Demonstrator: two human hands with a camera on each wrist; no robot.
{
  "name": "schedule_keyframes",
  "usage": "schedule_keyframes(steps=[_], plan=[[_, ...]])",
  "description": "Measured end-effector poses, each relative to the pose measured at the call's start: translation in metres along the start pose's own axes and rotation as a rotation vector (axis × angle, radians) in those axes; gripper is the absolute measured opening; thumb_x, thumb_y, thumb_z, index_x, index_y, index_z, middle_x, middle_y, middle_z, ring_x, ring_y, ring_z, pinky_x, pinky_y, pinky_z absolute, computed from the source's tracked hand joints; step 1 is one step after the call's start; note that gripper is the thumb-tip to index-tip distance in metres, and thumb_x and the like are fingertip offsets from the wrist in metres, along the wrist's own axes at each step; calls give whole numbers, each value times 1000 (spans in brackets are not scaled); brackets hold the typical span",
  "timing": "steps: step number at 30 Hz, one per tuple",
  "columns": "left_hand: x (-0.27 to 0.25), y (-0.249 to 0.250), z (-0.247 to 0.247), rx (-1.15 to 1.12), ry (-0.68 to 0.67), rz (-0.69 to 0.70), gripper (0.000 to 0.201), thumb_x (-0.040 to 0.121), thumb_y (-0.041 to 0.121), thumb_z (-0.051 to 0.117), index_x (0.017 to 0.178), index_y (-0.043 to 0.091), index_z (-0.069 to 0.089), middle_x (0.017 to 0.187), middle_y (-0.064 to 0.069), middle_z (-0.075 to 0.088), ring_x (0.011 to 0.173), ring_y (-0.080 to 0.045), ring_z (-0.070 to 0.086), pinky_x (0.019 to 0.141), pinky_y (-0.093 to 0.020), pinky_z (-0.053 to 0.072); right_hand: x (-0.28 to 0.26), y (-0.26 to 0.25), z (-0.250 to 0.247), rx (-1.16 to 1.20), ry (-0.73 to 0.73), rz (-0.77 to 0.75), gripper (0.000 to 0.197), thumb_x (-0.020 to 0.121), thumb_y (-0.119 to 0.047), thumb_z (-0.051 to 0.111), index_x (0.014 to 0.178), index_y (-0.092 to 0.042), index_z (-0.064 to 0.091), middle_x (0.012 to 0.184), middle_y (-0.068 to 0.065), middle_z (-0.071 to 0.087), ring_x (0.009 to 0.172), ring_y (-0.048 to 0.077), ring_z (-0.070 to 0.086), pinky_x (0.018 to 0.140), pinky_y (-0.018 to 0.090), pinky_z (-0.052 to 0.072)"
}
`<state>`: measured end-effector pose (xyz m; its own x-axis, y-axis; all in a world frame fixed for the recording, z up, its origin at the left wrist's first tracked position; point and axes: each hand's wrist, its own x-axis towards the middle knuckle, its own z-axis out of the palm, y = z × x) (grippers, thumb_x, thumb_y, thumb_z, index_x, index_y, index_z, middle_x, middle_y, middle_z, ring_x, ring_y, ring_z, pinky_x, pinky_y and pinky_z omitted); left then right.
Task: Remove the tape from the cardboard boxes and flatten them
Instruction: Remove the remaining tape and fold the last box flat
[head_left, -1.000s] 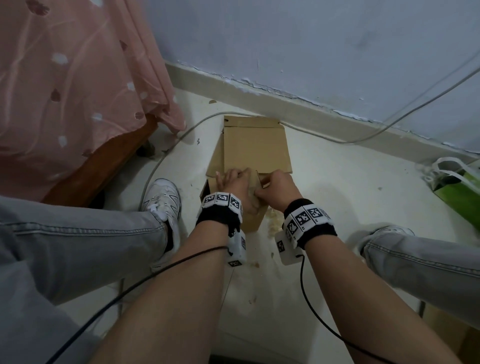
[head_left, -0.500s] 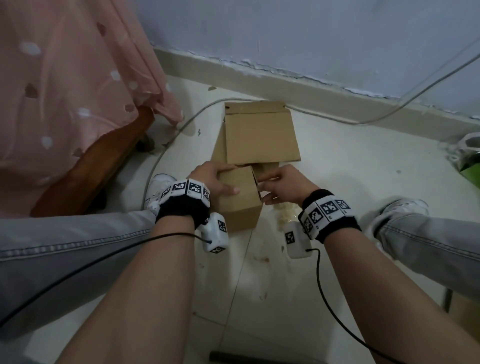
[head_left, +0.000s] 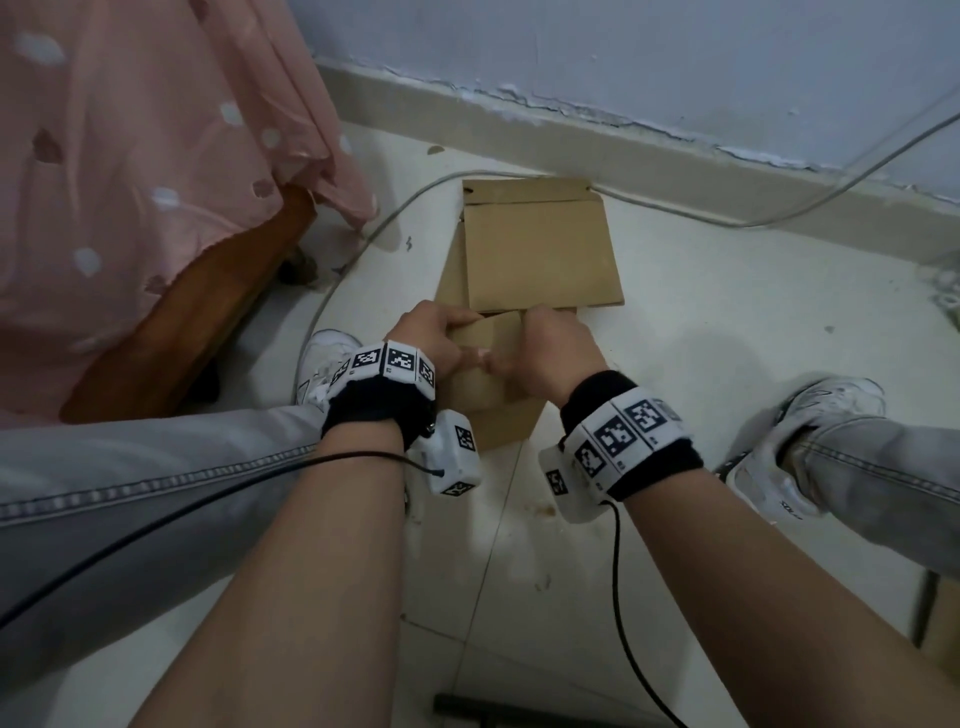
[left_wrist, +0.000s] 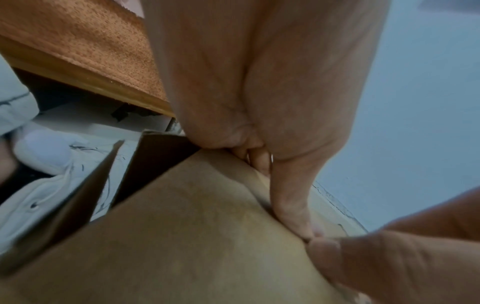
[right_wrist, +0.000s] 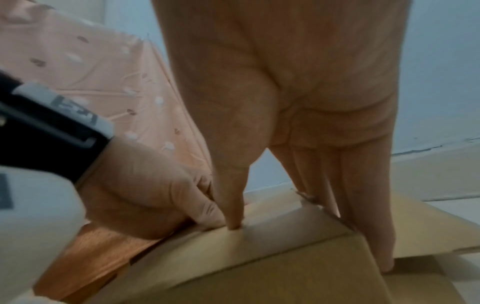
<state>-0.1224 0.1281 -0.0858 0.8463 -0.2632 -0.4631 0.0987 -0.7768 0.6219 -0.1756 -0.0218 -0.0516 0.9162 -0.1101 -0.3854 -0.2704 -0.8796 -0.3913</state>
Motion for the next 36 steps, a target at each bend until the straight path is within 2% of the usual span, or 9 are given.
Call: schedule_keyframes(steps=[3, 8, 15, 20, 22, 24, 27, 31, 36], plan=[[-1, 0, 0, -14, 28, -29, 51, 79, 34, 79, 127, 32, 65, 125, 3, 66, 115, -17, 61, 103, -30, 46, -3, -6, 5, -38, 26, -12, 44, 85, -50, 66, 98, -10, 54, 106, 12, 63, 97, 31, 61, 80, 37, 51], [-4, 1, 0, -28, 40, -48, 51, 78, 34, 80, 127, 30, 66, 125, 2, 67, 113, -19, 62, 100, -29, 47, -1, -6, 2, -22, 4, 2, 45, 83, -47, 69, 102, -8, 57, 105, 11, 65, 98, 30, 62, 76, 33, 49], [-4, 3, 4, -24, 60, -67, 55, 75, 33, 82, 127, 29, 66, 126, 1, 66, 115, -21, 61, 103, -35, 48, -7, -14, 10, -48, 80, 35, 39, 83, -44, 70, 85, -14, 46, 86, 5, 53, 89, 28, 60, 71, 33, 48], [-4, 3, 4, -26, 54, -69, 59, 73, 37, 83, 128, 29, 65, 127, 1, 66, 116, -20, 61, 104, -36, 47, -5, -13, 14, -97, 154, 34, 16, 90, -23, 62, 96, -9, 56, 102, 14, 65, 94, 33, 61, 69, 32, 42], [-3, 2, 4, -31, 62, -73, 58, 74, 37, 83, 129, 29, 65, 129, 2, 64, 118, -20, 60, 104, -36, 47, -1, -9, 10, -30, 95, 44, 20, 89, -27, 63, 92, -9, 54, 101, 13, 65, 93, 31, 62, 70, 31, 45], [-4, 2, 5, -36, 73, -73, 56, 74, 36, 82, 126, 30, 66, 128, 3, 65, 116, -20, 61, 103, -35, 48, 0, -6, 7, 58, 27, 55, 38, 83, -41, 70, 96, -7, 59, 98, 9, 67, 90, 28, 63, 73, 33, 52], [-5, 3, 5, -37, 79, -80, 54, 74, 36, 82, 126, 31, 67, 129, 3, 65, 116, -20, 61, 103, -35, 48, -4, -9, 8, 12, 40, 32, 42, 82, -47, 70, 91, -10, 54, 88, 3, 60, 87, 26, 62, 69, 30, 49], [-5, 3, 6, -26, 108, -102, 56, 74, 36, 83, 126, 32, 66, 132, 3, 63, 118, -20, 60, 104, -35, 47, -9, -17, 9, -62, 91, 23, 37, 85, -42, 69, 87, -14, 45, 96, 11, 63, 93, 31, 62, 75, 35, 50], [-3, 3, 6, -48, 70, -101, 59, 73, 34, 85, 128, 29, 65, 130, 2, 64, 118, -20, 60, 105, -35, 46, -10, -17, 13, -119, 131, 21, 15, 91, -19, 58, 100, -6, 55, 106, 16, 64, 98, 35, 60, 73, 34, 44]])
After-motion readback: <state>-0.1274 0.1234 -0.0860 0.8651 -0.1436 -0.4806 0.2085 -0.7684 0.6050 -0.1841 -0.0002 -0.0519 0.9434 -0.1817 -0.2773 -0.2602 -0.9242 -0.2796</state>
